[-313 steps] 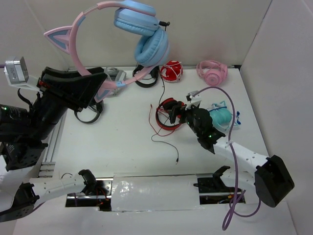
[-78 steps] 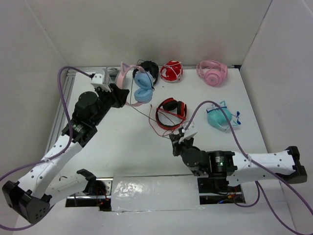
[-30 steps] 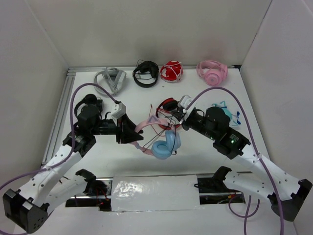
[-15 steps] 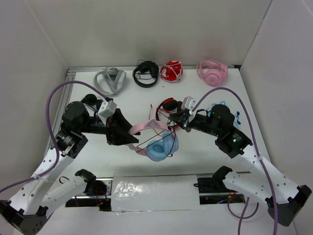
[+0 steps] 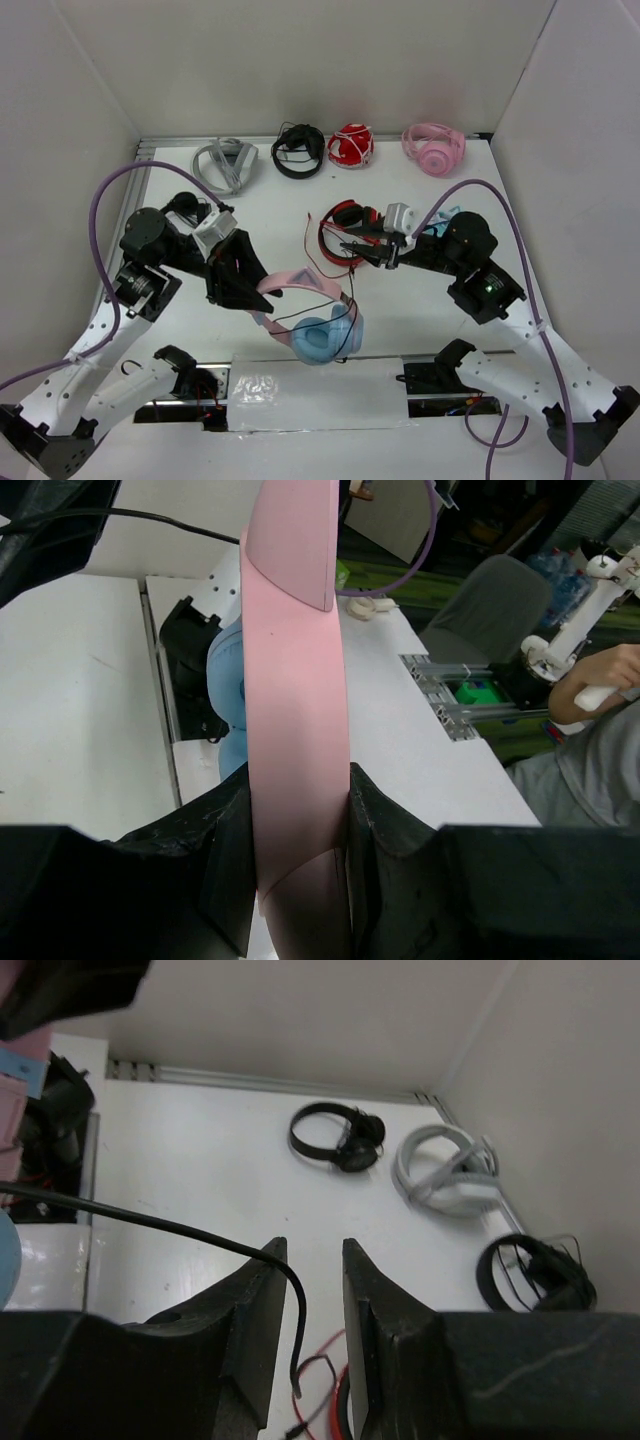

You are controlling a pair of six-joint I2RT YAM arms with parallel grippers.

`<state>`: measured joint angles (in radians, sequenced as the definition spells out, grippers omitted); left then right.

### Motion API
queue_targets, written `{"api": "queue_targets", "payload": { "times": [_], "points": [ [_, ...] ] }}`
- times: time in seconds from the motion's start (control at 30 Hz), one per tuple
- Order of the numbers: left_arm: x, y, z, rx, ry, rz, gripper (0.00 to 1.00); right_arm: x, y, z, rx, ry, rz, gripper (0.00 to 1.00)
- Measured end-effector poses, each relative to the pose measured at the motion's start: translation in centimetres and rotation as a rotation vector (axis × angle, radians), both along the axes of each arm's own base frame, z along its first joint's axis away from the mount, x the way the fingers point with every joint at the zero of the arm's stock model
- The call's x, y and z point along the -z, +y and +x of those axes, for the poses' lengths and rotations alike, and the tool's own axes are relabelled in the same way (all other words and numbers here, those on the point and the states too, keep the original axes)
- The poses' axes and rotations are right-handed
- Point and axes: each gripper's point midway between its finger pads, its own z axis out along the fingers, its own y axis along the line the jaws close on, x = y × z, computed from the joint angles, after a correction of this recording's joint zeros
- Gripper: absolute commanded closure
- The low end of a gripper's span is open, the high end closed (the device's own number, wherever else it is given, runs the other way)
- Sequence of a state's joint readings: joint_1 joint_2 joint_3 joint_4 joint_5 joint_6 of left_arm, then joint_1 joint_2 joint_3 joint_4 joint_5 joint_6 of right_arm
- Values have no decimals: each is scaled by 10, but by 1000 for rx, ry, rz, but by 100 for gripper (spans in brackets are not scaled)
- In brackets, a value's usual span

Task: Wrap the headphones

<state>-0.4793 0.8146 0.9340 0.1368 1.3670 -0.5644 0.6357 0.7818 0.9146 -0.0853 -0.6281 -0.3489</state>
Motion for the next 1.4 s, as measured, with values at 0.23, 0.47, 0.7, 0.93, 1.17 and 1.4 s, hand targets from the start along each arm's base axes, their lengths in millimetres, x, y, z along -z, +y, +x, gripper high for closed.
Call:
{"api": "queue_targets", "payload": {
  "times": [0.23, 0.47, 0.7, 0.93, 1.17, 1.4],
  "points": [
    [-12, 1, -5, 17, 18, -16, 100, 0, 31, -1, -152, 37, 43, 60],
    [-24, 0, -4, -8, 58, -33, 100, 38, 65, 4, -227, 173, -11, 59],
    [-41, -5, 7, -85, 150, -71, 100, 35, 75, 3, -252, 171, 41, 58],
    [-58, -13, 28, -172, 261, -126, 100, 47, 85, 10, -260, 213, 77, 58],
    [-91, -12, 37, -245, 252, -222, 100, 56, 95, 19, -256, 268, 95, 58],
    [-127, -5, 38, -308, 211, -315, 100, 78, 101, 29, -222, 343, 94, 60]
  ]
}}
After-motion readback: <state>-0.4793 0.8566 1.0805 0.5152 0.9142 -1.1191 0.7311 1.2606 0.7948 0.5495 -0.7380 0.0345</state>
